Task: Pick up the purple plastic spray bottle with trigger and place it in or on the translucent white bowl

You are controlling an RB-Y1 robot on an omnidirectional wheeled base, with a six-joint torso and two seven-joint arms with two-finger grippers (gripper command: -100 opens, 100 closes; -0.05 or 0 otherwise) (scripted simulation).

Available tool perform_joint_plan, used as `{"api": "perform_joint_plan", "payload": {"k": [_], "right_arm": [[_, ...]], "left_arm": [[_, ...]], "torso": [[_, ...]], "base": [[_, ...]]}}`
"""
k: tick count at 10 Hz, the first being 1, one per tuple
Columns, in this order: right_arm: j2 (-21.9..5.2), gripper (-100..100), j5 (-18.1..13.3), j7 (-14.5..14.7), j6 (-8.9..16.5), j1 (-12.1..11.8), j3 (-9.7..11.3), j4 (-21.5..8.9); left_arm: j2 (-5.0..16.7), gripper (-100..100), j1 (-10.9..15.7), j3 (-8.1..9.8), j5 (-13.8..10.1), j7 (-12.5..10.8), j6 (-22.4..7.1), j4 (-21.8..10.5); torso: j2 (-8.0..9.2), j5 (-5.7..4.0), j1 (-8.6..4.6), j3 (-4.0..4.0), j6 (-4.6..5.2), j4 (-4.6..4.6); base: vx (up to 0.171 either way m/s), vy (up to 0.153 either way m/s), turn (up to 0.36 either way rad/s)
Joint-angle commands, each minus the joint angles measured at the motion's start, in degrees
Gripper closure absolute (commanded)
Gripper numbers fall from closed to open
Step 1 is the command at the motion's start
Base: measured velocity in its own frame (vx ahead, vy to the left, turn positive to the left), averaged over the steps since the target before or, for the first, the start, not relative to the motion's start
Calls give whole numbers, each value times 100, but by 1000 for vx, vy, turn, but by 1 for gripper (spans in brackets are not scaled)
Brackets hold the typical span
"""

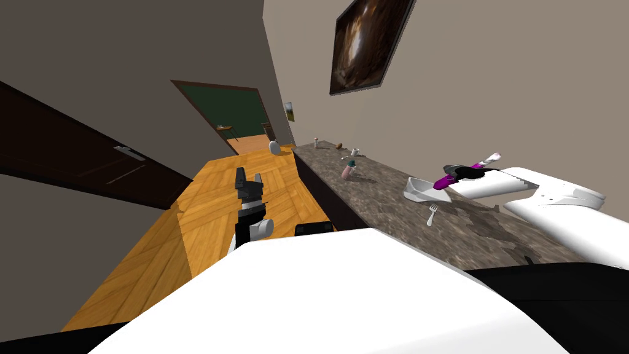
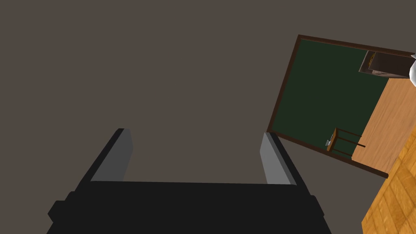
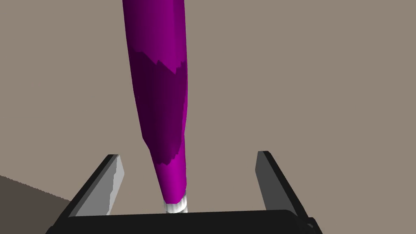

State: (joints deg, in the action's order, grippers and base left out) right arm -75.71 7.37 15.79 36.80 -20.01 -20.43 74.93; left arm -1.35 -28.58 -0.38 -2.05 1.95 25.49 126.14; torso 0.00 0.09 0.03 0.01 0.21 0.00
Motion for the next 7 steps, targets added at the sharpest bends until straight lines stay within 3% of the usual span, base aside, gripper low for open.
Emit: {"api": "perform_joint_plan", "payload": {"k": [1,2,3,7], "right_arm": [[0,-100,0,0,0,0,0,0],[0,0,0,0,0,0,0,0],[-154,-100,163,12,146,-60,-52,144],[-539,-100,570,42,512,-210,-183,503]], "left_arm": [[0,0,0,0,0,0,0,0],[0,0,0,0,0,0,0,0],[0,0,0,0,0,0,0,0],[0,0,0,0,0,0,0,0]], "torso": [[0,0,0,0,0,0],[0,0,0,0,0,0],[0,0,0,0,0,0],[3,-2,-10,2,0,1]], "base": [[0,0,0],[0,0,0],[-5,-15,-39],[-9,-31,-29]]}}
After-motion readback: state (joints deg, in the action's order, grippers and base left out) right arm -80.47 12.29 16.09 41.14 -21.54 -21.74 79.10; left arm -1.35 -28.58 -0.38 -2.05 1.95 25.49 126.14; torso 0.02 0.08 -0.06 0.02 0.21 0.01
